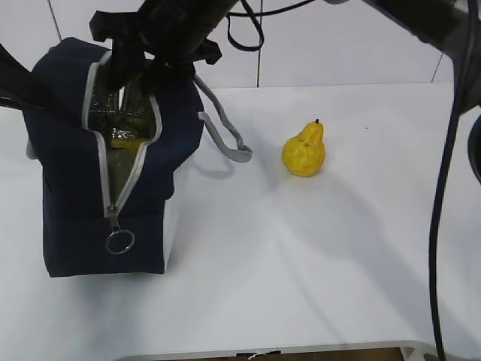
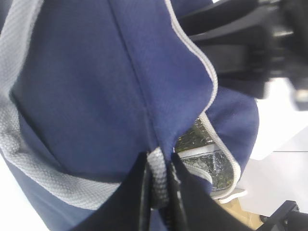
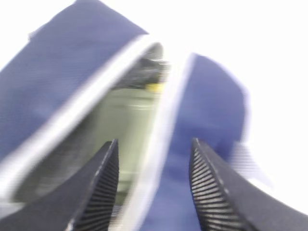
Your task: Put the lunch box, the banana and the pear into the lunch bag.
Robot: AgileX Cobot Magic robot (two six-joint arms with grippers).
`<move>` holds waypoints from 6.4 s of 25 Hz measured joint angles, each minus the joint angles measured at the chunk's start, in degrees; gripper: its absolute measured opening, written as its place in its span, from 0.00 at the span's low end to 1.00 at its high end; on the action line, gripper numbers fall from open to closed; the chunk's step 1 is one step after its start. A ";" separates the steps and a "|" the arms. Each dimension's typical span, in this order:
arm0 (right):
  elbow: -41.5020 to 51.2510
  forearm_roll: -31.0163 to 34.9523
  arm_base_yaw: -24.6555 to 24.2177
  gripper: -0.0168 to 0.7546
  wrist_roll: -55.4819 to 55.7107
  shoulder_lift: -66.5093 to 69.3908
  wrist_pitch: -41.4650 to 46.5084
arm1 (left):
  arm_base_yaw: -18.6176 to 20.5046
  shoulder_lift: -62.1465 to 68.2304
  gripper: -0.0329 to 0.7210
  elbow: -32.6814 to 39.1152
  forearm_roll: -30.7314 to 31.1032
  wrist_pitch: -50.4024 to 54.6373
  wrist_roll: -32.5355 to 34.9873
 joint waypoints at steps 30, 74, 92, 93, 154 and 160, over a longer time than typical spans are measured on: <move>1.25 -16.01 -5.15 0.54 -7.43 -10.43 4.49 | 0.00 0.00 0.06 0.00 0.00 0.14 0.25; 98.57 -17.21 -12.14 0.54 -11.32 -54.61 -61.77 | 0.00 0.00 0.06 0.00 0.00 0.40 0.46; 105.53 -16.88 -12.23 0.54 -1.74 -46.90 -92.38 | 0.00 0.00 0.06 0.00 0.00 0.40 0.46; 105.53 -16.88 -12.23 0.54 -1.69 -45.91 -93.58 | 0.00 0.00 0.06 0.00 0.00 0.40 0.46; 86.59 -8.72 -12.23 0.76 5.95 -16.73 -109.33 | 0.00 0.00 0.06 0.00 0.00 0.40 0.46; 84.22 -9.32 -12.23 0.76 6.22 -15.07 -108.90 | 0.00 0.00 0.06 0.00 0.00 0.40 0.46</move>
